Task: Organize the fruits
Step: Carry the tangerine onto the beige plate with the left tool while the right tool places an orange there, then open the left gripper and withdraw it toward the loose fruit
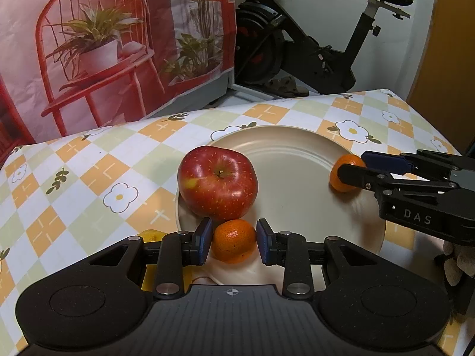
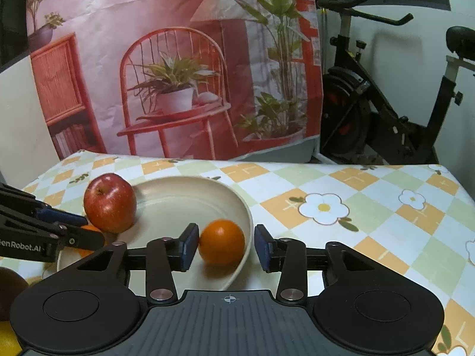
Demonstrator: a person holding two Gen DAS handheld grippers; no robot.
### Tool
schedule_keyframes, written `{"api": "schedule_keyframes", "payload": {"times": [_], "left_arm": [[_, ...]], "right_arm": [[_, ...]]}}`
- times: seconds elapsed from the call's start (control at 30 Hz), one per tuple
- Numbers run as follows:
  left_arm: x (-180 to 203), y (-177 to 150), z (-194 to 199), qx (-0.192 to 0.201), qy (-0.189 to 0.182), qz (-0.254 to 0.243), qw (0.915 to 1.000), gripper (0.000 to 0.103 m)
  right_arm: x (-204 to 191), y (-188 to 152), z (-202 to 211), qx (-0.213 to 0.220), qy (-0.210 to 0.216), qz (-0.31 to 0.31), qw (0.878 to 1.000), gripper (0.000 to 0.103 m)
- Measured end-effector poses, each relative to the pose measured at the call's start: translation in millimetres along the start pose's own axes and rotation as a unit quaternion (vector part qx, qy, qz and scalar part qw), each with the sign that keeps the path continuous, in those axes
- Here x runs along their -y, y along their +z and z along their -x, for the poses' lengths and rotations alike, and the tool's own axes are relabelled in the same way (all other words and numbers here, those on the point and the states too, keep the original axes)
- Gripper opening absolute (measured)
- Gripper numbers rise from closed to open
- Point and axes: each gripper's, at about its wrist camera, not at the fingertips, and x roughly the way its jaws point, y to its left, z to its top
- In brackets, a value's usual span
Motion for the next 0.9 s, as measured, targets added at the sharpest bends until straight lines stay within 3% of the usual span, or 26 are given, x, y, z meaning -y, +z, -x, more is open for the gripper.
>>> {"api": "schedule_keyframes", "payload": {"times": [0.2, 0.3, 0.47, 0.9], "left_arm": [[0.4, 1.5, 5.0, 0.006, 0.001, 0.004, 1.0000, 0.036], [-1.0, 3.3, 14.5, 0.017, -0.007, 0.018, 0.9997, 0.044], [-2.0, 0.5, 37.2, 0.036, -0.026, 0.042, 0.9981, 0.044], [-13.1, -37.2, 90.3, 0.055, -0.032, 0.068, 0.9957, 0.044]], "right_arm": [[3.2, -2.8, 5.6, 0.004, -0.002, -0.008, 1.000, 0.039], [4.7, -5.9, 15.4, 0.012, -0.007, -0.015, 1.000, 0.039], [16.2, -15.0, 40.8, 0.025, 0.000, -0.069, 0.997, 0.039], [4.7, -45.0, 83.8, 0.003, 0.017, -0.102, 0.995, 0.039]]}}
